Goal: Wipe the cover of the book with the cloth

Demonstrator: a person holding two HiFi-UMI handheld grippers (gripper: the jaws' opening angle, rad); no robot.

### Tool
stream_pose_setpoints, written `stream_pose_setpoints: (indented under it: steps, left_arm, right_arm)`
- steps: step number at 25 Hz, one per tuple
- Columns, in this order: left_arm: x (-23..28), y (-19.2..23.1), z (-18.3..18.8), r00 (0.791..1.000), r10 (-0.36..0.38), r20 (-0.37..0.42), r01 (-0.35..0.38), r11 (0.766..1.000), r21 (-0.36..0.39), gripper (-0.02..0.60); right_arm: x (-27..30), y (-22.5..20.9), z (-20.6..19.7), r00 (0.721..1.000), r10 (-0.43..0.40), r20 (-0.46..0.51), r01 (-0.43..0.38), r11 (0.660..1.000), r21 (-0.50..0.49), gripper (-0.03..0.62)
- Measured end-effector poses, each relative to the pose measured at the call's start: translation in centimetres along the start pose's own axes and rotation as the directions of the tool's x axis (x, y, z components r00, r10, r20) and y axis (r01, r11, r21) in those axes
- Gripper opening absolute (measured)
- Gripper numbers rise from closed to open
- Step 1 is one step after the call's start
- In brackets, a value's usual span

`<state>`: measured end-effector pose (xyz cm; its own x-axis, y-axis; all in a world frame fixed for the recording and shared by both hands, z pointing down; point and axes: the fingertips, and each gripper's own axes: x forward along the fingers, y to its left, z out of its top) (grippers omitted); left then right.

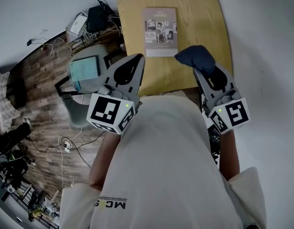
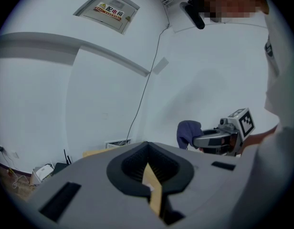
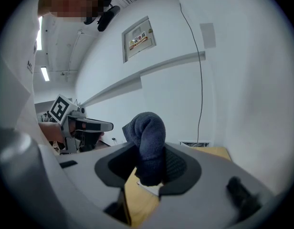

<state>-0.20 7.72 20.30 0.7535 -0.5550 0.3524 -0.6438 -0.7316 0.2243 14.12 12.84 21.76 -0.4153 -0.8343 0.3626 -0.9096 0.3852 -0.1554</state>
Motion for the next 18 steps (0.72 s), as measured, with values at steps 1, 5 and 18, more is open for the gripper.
stream_pose_setpoints:
  steps: [1, 5, 18]
  left_arm:
    - [0.0, 0.0, -0.1, 1.000, -0.001, -0.001, 0.001, 1.000, -0.001, 0.009]
    - [0.3, -0.1, -0.2, 1.000, -0.008, -0.008, 0.008, 1.000, 0.001, 0.009]
    - [0.9, -1.0, -0.3, 0.999, -0.033, -0.021, 0.034, 0.999, 0.012, 0.009]
  right_arm:
    - [0.0, 0.0, 0.0, 1.000, 0.000, 0.002, 0.000, 1.000, 0.001, 0.152]
    - [0.1, -0.3, 0.4, 1.000, 0.001, 0.010, -0.001, 1.000, 0.011, 0.150]
    - [-0.8, -1.4, 0.2, 1.000, -0.010, 0.003, 0.010, 0.999, 0.037, 0.149]
